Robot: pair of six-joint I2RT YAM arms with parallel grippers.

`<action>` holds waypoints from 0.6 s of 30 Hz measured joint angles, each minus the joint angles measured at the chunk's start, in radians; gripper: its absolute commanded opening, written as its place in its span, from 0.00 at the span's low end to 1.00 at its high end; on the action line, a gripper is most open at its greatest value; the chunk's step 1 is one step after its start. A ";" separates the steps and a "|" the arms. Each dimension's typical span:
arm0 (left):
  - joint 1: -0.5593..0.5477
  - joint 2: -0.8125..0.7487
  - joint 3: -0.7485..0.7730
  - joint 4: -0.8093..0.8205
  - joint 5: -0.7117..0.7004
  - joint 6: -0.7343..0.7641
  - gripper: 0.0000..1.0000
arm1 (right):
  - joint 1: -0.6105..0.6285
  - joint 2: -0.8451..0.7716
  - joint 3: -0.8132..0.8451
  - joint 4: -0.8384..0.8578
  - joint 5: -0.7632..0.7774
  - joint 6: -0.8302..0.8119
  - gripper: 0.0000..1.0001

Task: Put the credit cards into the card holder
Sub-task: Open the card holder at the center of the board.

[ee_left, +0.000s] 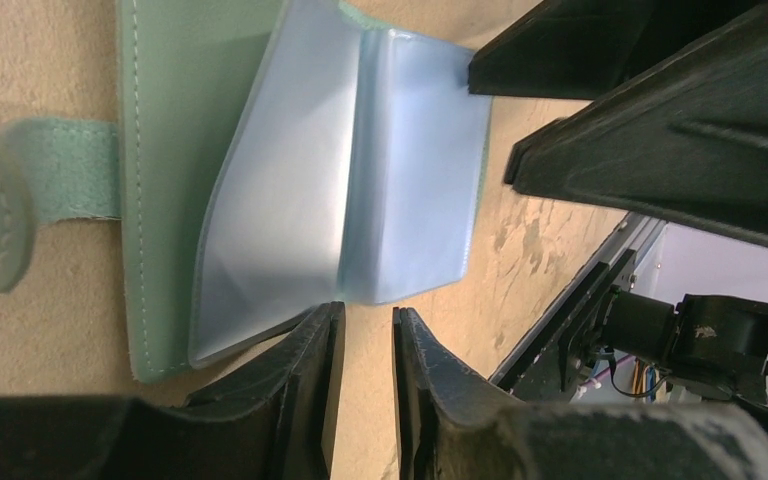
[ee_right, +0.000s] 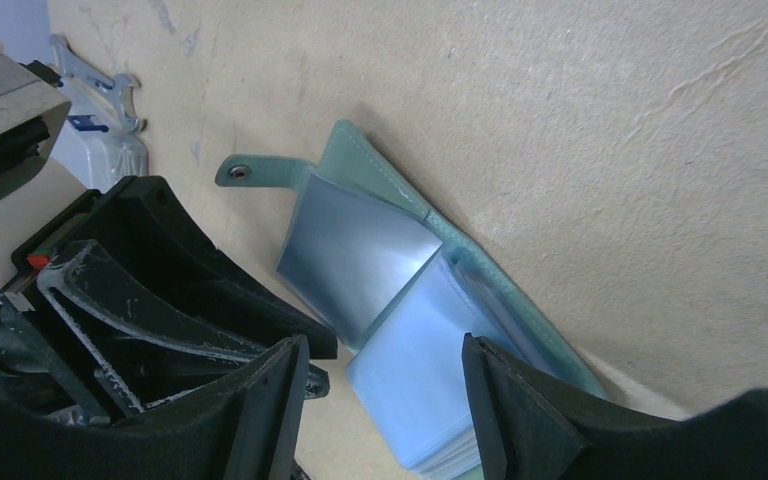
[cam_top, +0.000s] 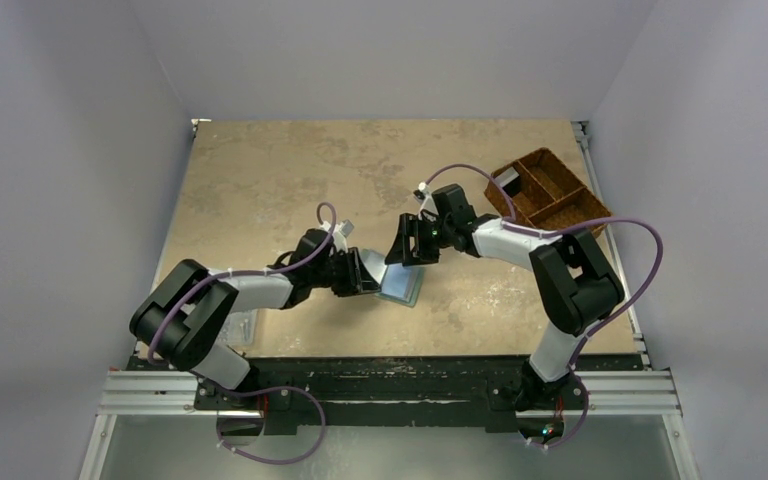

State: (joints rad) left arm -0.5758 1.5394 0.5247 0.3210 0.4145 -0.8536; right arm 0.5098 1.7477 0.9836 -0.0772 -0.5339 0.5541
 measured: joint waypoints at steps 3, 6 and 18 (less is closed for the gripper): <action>0.008 -0.030 0.000 -0.011 -0.011 0.002 0.25 | 0.002 0.000 -0.010 0.011 -0.013 0.015 0.67; 0.029 -0.045 0.001 -0.021 -0.027 0.005 0.21 | 0.003 -0.001 -0.011 0.010 -0.008 0.016 0.68; 0.069 0.003 0.000 -0.053 -0.045 0.009 0.15 | -0.002 -0.018 0.006 -0.051 0.081 -0.010 0.68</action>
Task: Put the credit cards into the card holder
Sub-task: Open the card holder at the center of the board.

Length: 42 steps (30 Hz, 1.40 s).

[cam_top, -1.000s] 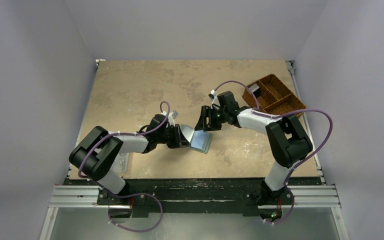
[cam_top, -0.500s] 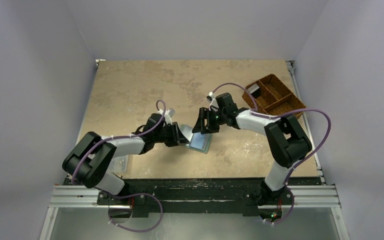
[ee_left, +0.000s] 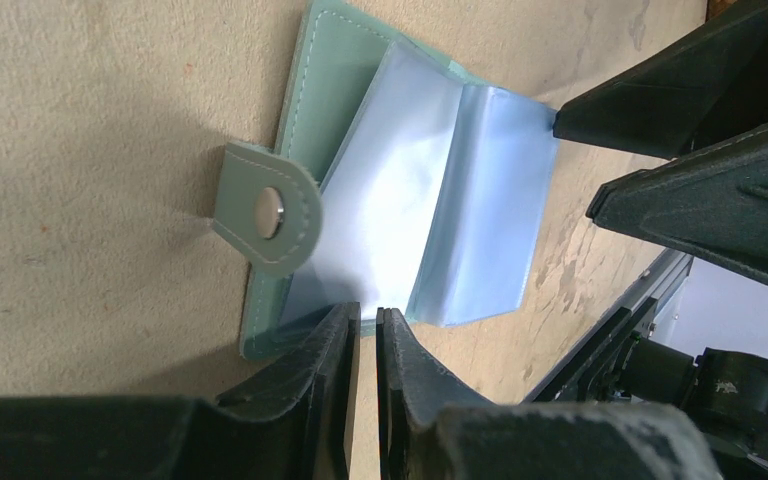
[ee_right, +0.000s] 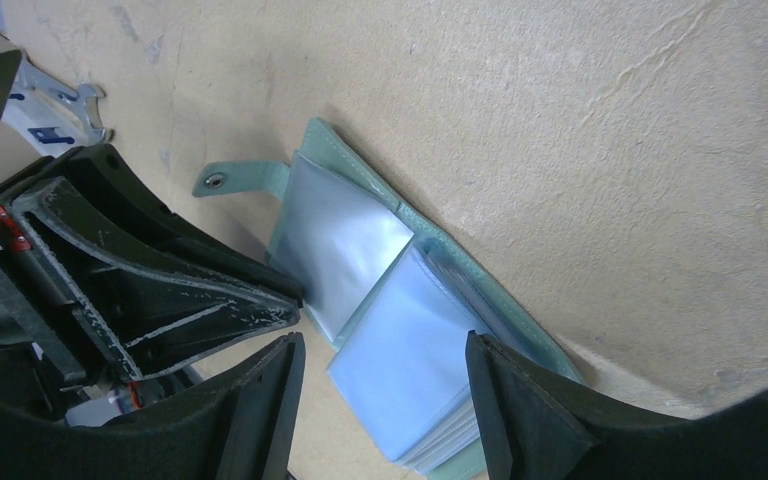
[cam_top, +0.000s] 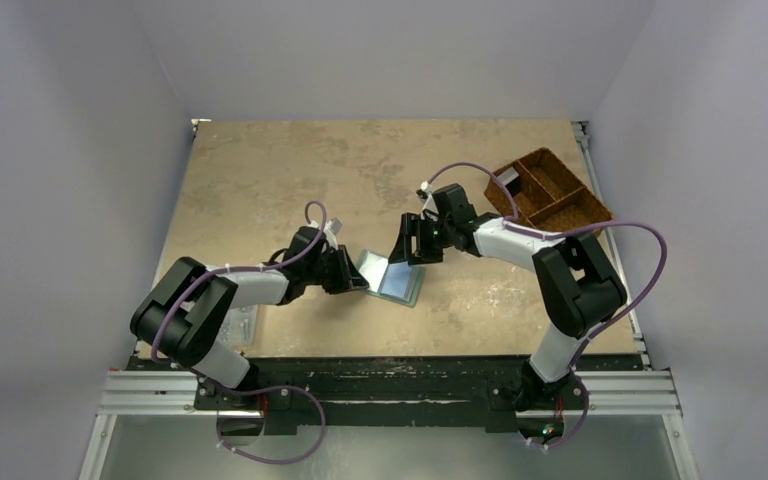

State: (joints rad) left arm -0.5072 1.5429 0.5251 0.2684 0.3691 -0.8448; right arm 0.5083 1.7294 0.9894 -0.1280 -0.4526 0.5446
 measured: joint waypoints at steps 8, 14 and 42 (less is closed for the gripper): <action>0.001 0.000 -0.002 0.000 0.000 0.000 0.14 | 0.000 -0.002 0.011 -0.020 0.030 -0.011 0.71; 0.001 0.000 -0.008 0.007 0.001 0.000 0.14 | 0.000 -0.002 0.016 -0.035 0.045 -0.016 0.72; 0.001 0.013 -0.013 0.032 0.018 -0.001 0.13 | 0.064 0.000 0.005 0.030 -0.050 0.043 0.69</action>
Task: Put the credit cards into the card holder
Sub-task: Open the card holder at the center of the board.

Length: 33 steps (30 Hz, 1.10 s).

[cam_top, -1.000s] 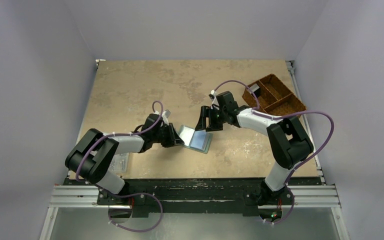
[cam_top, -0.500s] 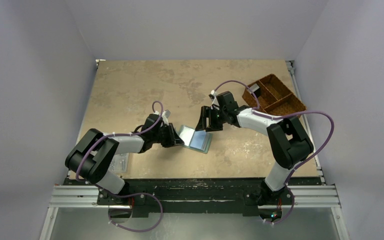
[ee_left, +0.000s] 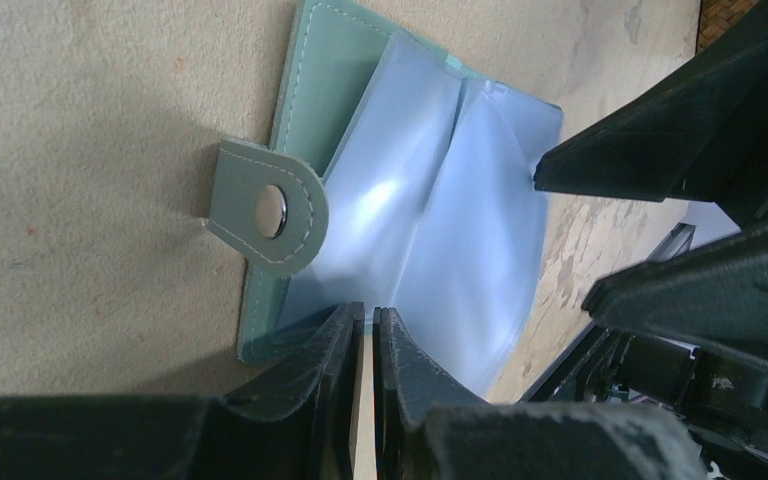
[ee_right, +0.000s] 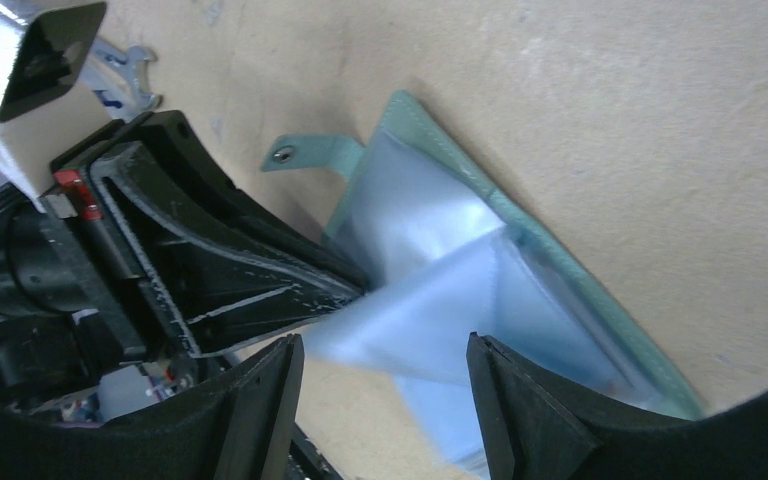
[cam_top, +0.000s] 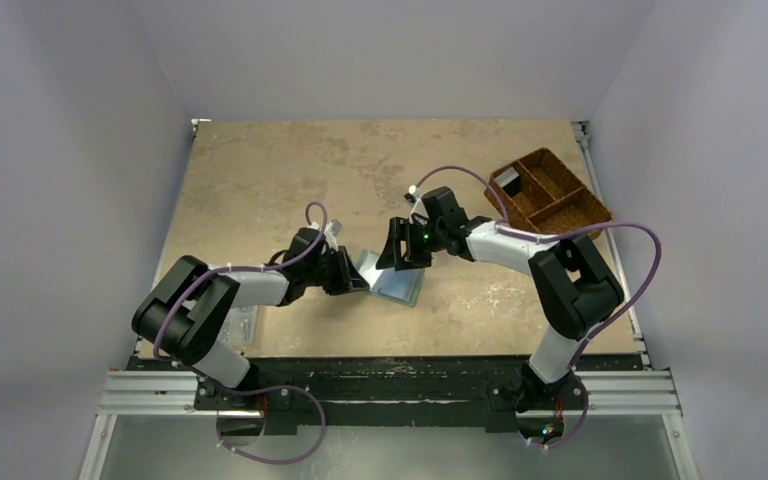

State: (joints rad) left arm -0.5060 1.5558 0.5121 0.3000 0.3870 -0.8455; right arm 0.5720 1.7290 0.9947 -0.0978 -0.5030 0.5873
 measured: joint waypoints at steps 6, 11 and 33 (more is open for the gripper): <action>0.002 -0.016 -0.018 0.017 0.004 -0.004 0.23 | 0.009 0.014 -0.026 0.089 -0.067 0.069 0.70; 0.032 -0.146 -0.069 -0.005 0.019 0.000 0.41 | 0.011 0.051 -0.038 0.163 -0.100 0.125 0.70; 0.049 -0.040 -0.018 0.012 0.063 0.011 0.08 | -0.046 -0.142 -0.150 0.031 -0.008 0.064 0.60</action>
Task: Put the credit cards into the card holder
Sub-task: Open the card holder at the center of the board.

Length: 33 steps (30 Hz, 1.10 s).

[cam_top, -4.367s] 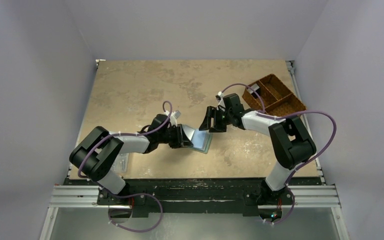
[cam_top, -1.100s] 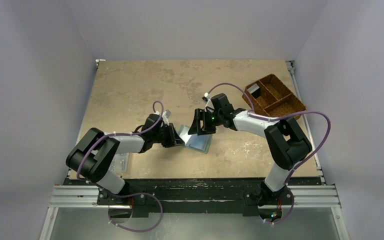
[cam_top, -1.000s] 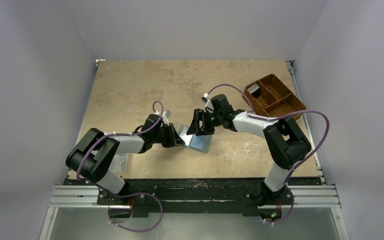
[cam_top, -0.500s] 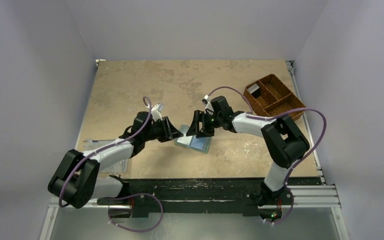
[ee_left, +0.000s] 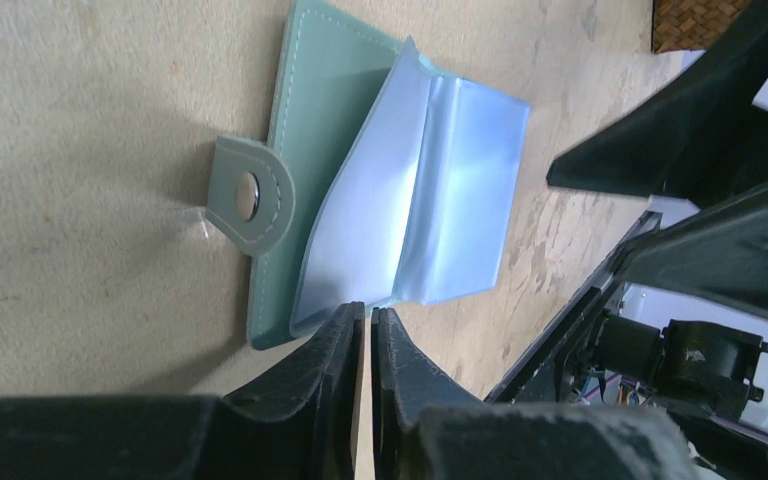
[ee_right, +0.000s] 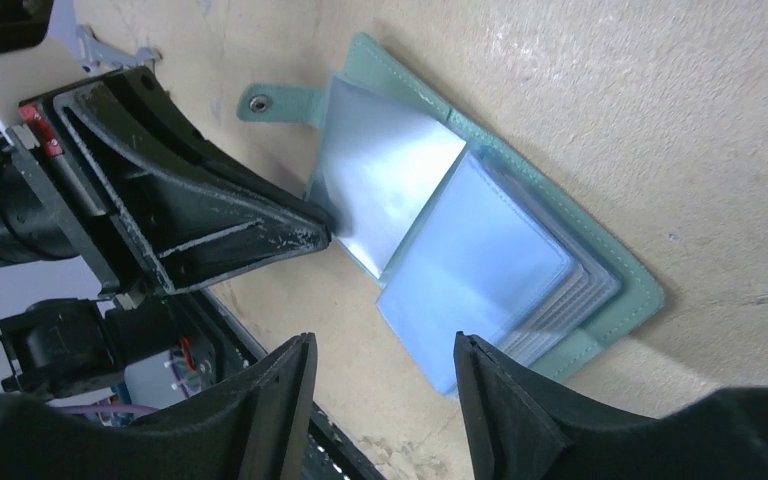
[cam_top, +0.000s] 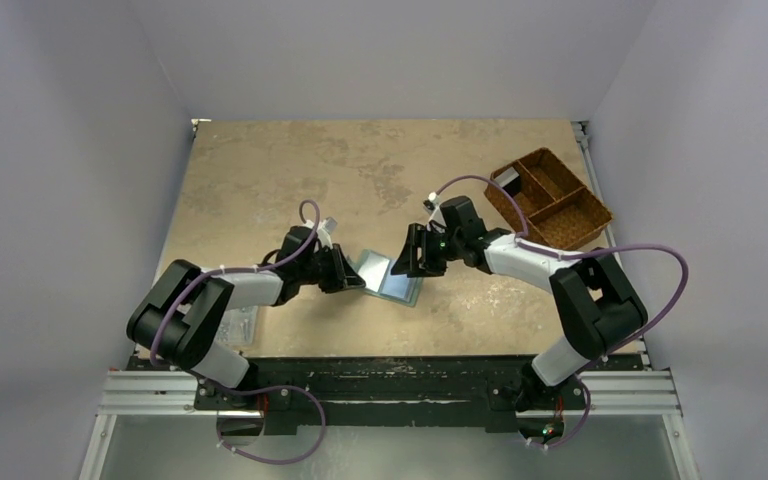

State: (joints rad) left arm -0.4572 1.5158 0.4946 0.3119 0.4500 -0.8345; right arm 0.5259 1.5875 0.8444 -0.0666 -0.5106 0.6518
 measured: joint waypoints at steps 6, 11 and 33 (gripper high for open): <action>0.000 0.025 0.001 -0.010 -0.013 0.000 0.07 | 0.006 0.001 -0.009 0.006 0.005 0.010 0.60; 0.000 0.025 0.001 -0.014 -0.013 0.000 0.07 | 0.006 0.001 -0.009 0.006 0.030 0.010 0.60; 0.000 0.025 0.000 -0.014 -0.013 0.000 0.06 | 0.009 0.052 -0.010 0.034 0.045 0.015 0.61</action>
State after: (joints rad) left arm -0.4572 1.5410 0.4950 0.2974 0.4366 -0.8345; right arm 0.5346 1.6398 0.8345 -0.0322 -0.4652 0.6666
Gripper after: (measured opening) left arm 0.069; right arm 0.602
